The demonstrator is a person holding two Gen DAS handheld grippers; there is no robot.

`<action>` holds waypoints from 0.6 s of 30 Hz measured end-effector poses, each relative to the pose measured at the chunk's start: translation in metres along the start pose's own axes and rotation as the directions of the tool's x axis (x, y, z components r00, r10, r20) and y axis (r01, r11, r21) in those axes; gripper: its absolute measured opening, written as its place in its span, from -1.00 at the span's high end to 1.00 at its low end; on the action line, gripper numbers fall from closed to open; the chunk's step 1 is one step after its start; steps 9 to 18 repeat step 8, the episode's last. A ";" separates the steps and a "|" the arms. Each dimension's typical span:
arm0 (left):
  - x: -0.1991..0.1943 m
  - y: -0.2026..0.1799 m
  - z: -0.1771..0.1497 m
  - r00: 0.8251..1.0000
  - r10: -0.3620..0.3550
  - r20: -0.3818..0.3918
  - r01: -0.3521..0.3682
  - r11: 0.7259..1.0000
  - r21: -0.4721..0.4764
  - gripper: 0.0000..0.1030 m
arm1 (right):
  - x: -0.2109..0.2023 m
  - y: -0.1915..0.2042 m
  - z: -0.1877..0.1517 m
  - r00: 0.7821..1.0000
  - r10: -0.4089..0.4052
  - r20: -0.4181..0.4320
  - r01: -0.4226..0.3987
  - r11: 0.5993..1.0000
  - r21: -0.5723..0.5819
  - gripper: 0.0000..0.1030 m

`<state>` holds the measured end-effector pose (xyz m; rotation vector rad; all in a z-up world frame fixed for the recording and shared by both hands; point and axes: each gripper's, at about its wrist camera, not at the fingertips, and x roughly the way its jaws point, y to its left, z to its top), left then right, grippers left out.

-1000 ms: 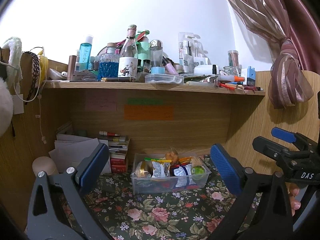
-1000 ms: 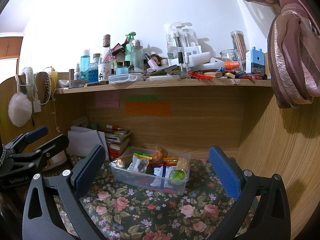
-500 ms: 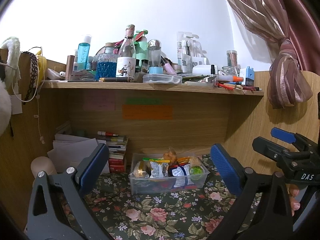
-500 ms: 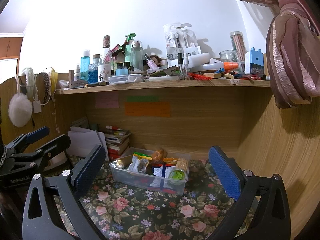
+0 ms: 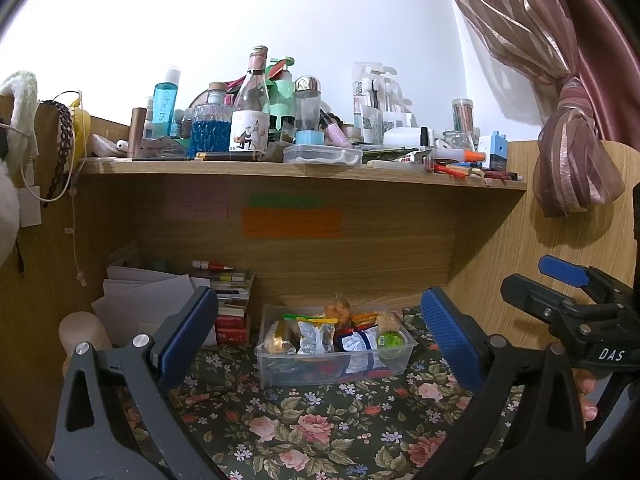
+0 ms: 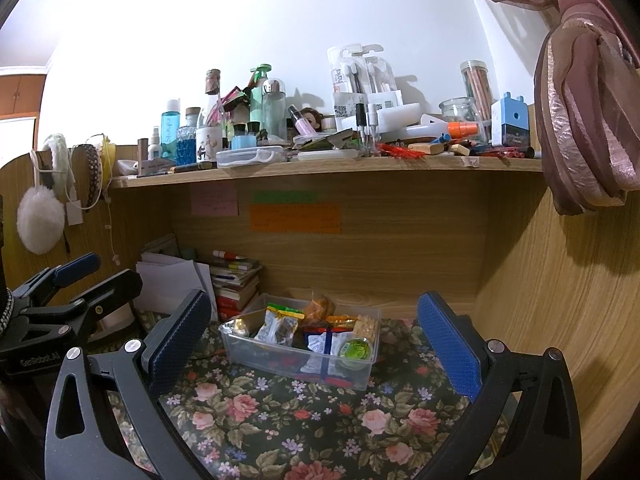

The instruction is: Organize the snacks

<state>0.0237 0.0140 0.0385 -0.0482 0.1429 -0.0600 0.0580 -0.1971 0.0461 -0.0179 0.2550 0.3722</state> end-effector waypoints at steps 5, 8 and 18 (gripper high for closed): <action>0.002 0.002 -0.001 1.000 -0.010 -0.005 0.010 1.000 0.003 -1.00 | 0.001 0.001 0.000 1.000 -0.005 -0.006 0.005 1.000 0.002 -1.00; 0.003 0.002 -0.002 1.000 -0.014 -0.009 0.014 1.000 0.004 -1.00 | 0.004 0.001 0.000 1.000 -0.005 -0.011 0.006 1.000 0.007 -1.00; 0.003 0.002 -0.002 1.000 -0.014 -0.009 0.014 1.000 0.004 -1.00 | 0.004 0.001 0.000 1.000 -0.005 -0.011 0.006 1.000 0.007 -1.00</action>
